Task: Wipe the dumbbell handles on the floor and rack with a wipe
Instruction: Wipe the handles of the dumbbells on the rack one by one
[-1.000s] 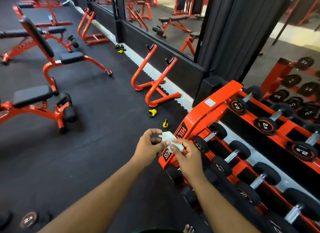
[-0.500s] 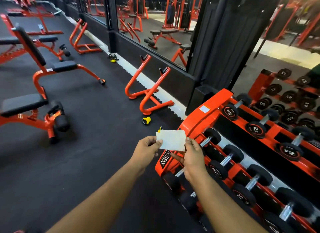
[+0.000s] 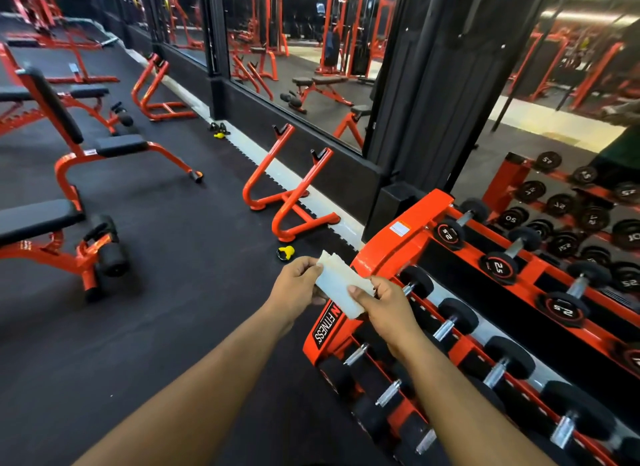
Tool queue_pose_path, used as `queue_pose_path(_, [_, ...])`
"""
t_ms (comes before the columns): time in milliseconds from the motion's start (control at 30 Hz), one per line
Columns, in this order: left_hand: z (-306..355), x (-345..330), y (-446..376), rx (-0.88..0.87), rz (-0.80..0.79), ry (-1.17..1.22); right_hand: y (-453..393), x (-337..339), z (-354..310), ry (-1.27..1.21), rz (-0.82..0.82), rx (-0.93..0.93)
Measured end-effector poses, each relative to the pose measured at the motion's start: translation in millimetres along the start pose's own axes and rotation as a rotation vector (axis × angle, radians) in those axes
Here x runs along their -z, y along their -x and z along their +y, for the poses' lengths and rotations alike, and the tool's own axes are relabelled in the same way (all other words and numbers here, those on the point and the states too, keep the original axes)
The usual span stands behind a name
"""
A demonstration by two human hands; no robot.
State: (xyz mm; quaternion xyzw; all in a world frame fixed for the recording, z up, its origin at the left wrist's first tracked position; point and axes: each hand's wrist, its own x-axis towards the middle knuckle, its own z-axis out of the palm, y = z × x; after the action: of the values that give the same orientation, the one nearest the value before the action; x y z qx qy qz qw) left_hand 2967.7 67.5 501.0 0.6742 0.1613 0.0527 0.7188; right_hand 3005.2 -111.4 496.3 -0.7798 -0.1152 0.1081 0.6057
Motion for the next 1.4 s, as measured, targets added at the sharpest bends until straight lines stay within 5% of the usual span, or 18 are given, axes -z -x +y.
queue_pose_path(167, [-0.2,3.1,1.9,-0.023,0.022,0.06,7.5,-8.7,-1.9,-0.126,0.004,-0.056])
queue_pose_path(300, [-10.4,-1.1,12.3,-0.025,-0.148,0.0,11.3,-22.5,-5.9,-0.307,0.122,-0.139])
queue_pose_path(500, [-11.5,0.7,12.4,-0.075,-0.071,-0.118,14.8,-25.3,-3.1,-0.161,0.168,-0.111])
queue_pose_path(667, [-8.6,6.0,13.1,-0.055,-0.099,-0.144,4.1,-16.8,-9.9,-0.113,0.045,-0.065])
queue_pose_path(867, [-6.7,0.7,14.4,-0.129,-0.071,-0.186,3.2,-24.3,-17.9,-0.073,0.177,-0.06])
queue_pose_path(1200, [-4.5,-9.6,-0.3,-0.154,-0.004,-0.124,-13.2,0.5,-4.6,-0.208,0.102,0.011])
queue_pose_path(1400, [-5.4,-30.9,-24.6,-0.33,-0.087,-0.336,-31.8,30.7,2.4,-0.132,0.17,0.083])
